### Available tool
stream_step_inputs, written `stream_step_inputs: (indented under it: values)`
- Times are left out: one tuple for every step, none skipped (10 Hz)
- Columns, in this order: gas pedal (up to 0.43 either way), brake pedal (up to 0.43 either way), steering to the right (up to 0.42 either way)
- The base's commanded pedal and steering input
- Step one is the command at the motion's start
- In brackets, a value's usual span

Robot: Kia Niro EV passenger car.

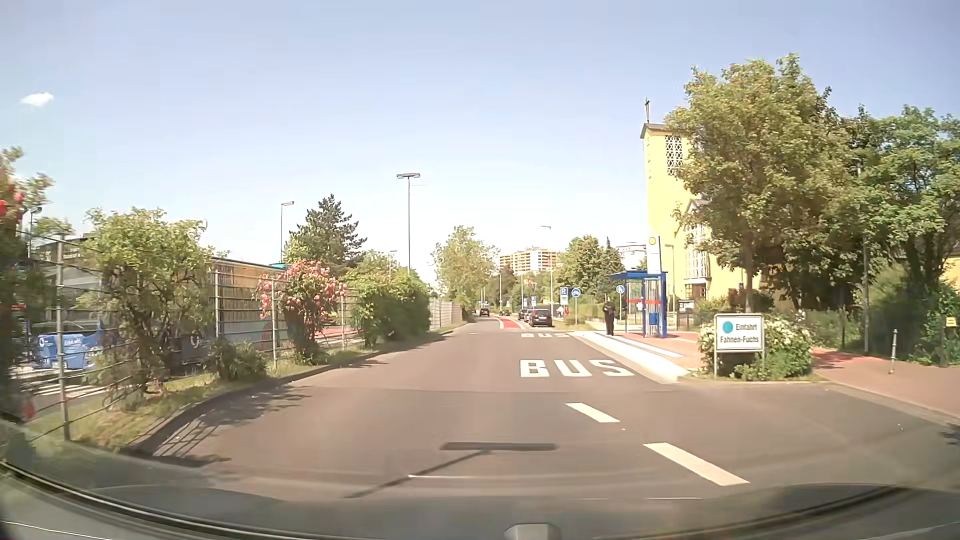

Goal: Follow the waypoints while adhering to traffic rules and regulations

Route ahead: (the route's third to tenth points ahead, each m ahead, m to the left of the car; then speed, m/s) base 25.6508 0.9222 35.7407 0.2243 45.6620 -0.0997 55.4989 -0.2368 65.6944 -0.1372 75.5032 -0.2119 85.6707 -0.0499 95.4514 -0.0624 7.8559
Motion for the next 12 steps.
stream_step_inputs:
  values:
    - [0.157, 0.0, -0.046]
    - [0.15, 0.0, -0.041]
    - [0.15, 0.0, -0.03]
    - [0.138, 0.0, -0.021]
    - [0.118, 0.0, -0.01]
    - [0.11, 0.0, -0.006]
    - [0.11, 0.0, -0.006]
    - [0.11, 0.0, -0.004]
    - [0.11, 0.0, 0.005]
    - [0.11, 0.0, 0.01]
    - [0.11, 0.0, 0.009]
    - [0.11, 0.0, 0.009]
